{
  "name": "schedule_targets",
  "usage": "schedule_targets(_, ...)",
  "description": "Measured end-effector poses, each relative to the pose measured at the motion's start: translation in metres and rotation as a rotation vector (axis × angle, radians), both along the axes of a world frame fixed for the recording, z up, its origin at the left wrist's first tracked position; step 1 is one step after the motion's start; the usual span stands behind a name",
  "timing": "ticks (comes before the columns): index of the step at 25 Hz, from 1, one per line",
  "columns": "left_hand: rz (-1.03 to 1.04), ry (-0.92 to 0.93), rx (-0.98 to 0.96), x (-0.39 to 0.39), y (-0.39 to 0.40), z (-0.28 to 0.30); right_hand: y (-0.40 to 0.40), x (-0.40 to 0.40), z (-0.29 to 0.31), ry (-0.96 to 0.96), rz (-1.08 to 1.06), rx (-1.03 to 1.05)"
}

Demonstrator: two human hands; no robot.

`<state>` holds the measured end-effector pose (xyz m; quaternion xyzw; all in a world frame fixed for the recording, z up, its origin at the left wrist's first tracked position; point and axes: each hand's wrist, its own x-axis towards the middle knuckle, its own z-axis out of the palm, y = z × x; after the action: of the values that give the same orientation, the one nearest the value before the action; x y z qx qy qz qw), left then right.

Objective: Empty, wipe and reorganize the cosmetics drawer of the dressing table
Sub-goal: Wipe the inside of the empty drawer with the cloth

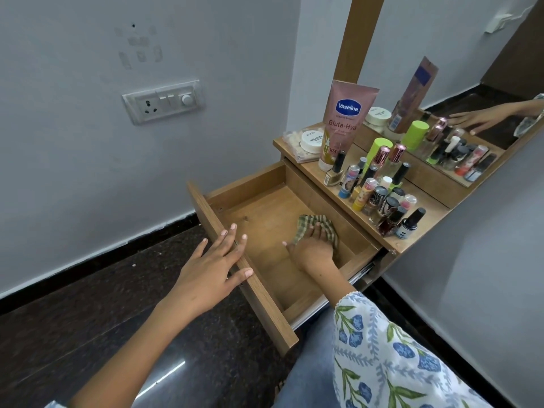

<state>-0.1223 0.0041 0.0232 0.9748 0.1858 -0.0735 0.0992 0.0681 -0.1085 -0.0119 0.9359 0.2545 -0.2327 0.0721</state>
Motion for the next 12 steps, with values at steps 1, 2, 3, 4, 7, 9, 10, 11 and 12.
schedule_targets(1, 0.000, 0.001, 0.000, 0.000, 0.000, 0.000, -0.004, 0.000, 0.003, -0.045, 0.014, -0.073)
schedule_targets(2, -0.003, 0.002, 0.001, 0.000, 0.000, -0.001, -0.007, 0.000, 0.007, -0.080, 0.038, -0.144)
schedule_targets(3, -0.006, 0.002, 0.003, 0.000, 0.000, -0.001, -0.011, 0.001, 0.012, -0.101, 0.058, -0.191)
schedule_targets(4, -0.009, 0.002, 0.005, -0.001, 0.000, -0.001, -0.015, 0.004, 0.017, -0.101, 0.064, -0.215)
schedule_targets(7, -0.006, -0.011, 0.005, 0.000, -0.001, -0.001, -0.024, 0.007, 0.022, -0.067, 0.030, -0.184)
schedule_targets(9, -0.006, -0.007, 0.012, 0.000, -0.002, -0.001, -0.024, -0.001, 0.018, -0.020, -0.031, -0.123)
schedule_targets(10, -0.006, -0.003, 0.014, 0.000, -0.003, 0.000, -0.022, -0.002, 0.017, 0.000, -0.041, -0.102)
schedule_targets(11, -0.008, 0.002, 0.017, 0.000, -0.003, 0.001, -0.017, 0.001, 0.016, 0.019, -0.039, -0.089)
schedule_targets(12, -0.011, 0.009, 0.021, 0.000, -0.002, 0.002, -0.010, 0.007, 0.015, 0.051, -0.036, -0.073)
